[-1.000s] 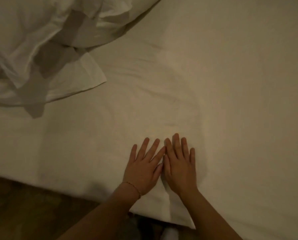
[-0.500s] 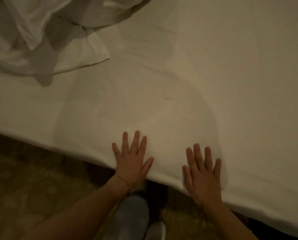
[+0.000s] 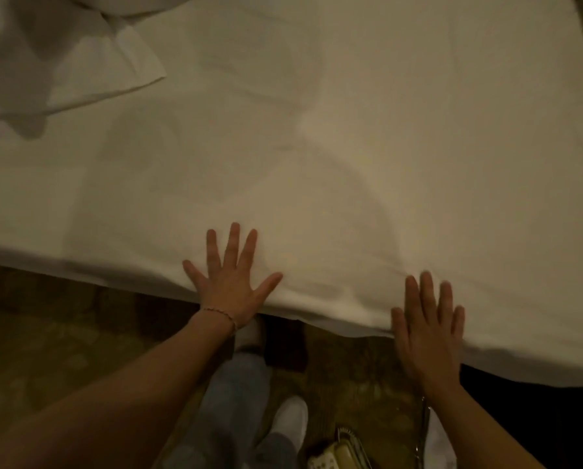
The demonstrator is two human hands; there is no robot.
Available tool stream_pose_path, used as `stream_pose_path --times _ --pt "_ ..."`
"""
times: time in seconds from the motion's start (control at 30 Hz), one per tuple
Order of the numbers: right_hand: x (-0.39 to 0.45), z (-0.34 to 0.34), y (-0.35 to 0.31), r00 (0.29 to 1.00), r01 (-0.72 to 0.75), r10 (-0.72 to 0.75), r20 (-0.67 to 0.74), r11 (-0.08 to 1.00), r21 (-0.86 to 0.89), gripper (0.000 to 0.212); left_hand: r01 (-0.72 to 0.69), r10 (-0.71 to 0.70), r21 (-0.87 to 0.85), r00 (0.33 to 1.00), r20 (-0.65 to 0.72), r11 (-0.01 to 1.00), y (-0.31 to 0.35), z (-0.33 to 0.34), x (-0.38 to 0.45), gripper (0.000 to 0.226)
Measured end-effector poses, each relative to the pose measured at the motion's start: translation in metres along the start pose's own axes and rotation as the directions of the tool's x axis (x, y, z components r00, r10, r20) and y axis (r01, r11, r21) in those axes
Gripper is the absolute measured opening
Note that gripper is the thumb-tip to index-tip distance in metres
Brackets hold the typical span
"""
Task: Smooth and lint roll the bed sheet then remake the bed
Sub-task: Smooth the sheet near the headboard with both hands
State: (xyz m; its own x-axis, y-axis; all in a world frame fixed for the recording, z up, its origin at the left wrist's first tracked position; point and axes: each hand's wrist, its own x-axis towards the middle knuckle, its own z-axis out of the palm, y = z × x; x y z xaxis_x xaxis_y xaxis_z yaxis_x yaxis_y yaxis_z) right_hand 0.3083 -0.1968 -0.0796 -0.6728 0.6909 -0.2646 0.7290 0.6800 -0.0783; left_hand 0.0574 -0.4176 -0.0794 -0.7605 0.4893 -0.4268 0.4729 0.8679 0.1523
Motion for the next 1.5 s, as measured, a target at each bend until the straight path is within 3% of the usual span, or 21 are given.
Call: stream_pose_path --times 0.07,0.17,0.3,0.47,0.57,0.8,1.03,1.37,1.5 --pt "0.003 -0.005 -0.011 0.999 0.038 -0.037 -0.034 0.998 0.042 0.069 -0.106 0.099 -0.077 0.99 -0.097 0.991 0.01 -0.001 0.002 0.087" --pt "0.022 -0.018 -0.068 0.963 0.253 -0.243 -0.121 0.964 0.08 0.063 -0.352 0.336 -0.051 0.921 -0.196 0.935 0.038 -0.003 0.008 0.071" --pt "0.052 -0.02 -0.131 0.924 0.38 -0.375 -0.079 0.923 0.064 0.059 -0.349 0.358 0.1 0.929 -0.096 0.932 0.046 0.002 0.018 0.065" --pt "0.064 -0.008 -0.097 0.957 0.28 -0.281 -0.07 0.96 -0.027 0.062 -0.216 0.234 0.117 0.958 -0.168 0.969 -0.009 -0.001 0.027 0.075" --pt "0.059 -0.009 -0.093 0.974 0.208 -0.207 -0.087 0.978 -0.003 0.065 -0.218 0.236 0.118 0.956 -0.176 0.969 -0.019 -0.006 0.026 0.074" --pt "0.127 -0.026 -0.14 0.933 0.335 -0.319 -0.164 0.939 0.074 0.058 -0.087 0.086 0.004 0.966 -0.245 0.996 -0.022 -0.037 0.094 0.068" --pt "0.211 -0.049 -0.154 0.927 0.318 -0.293 -0.233 0.945 0.076 0.053 -0.181 0.192 0.067 0.944 -0.267 0.981 -0.041 -0.081 0.188 0.065" --pt "0.329 -0.077 -0.149 0.982 0.167 -0.163 -0.094 0.985 0.036 0.064 -0.244 0.265 0.115 0.936 -0.23 0.963 -0.022 -0.129 0.303 0.063" --pt "0.372 -0.09 -0.156 0.974 0.221 -0.221 -0.059 0.975 0.002 0.06 -0.34 0.371 0.182 0.912 -0.177 0.923 -0.006 -0.142 0.34 0.061"
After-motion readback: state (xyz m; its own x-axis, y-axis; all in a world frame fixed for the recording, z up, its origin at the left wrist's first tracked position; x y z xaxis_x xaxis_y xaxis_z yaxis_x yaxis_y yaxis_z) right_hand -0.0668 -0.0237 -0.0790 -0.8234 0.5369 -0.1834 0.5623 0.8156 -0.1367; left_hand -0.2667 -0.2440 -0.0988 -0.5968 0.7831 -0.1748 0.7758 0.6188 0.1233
